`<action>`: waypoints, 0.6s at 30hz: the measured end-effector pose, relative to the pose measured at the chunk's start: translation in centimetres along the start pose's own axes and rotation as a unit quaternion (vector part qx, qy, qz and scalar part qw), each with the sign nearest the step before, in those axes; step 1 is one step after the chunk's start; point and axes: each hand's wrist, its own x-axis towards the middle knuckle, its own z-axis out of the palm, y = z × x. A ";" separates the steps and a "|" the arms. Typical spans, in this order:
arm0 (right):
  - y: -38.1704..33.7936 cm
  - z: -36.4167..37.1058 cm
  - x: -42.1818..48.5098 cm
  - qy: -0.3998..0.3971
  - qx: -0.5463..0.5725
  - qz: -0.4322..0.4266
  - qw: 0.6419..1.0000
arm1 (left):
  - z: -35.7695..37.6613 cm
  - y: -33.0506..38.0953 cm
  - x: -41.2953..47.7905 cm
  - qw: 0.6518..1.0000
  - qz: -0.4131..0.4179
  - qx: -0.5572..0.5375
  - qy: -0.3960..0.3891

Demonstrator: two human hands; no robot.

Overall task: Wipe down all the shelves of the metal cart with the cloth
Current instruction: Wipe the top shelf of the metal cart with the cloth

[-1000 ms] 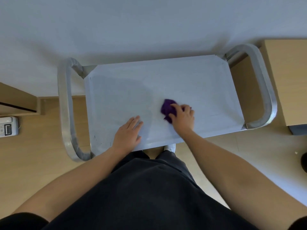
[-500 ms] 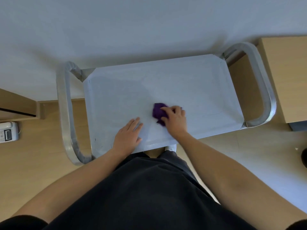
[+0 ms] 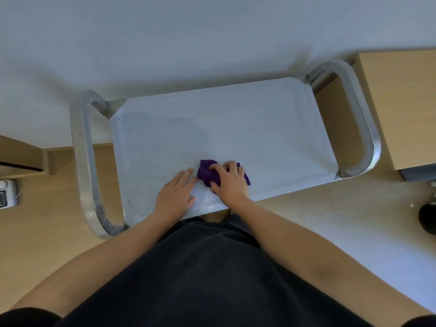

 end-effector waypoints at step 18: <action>2.2 -2.6 4.4 0.024 -0.058 -0.066 0.996 | -0.9 2.3 3.3 1.000 -0.010 0.007 0.012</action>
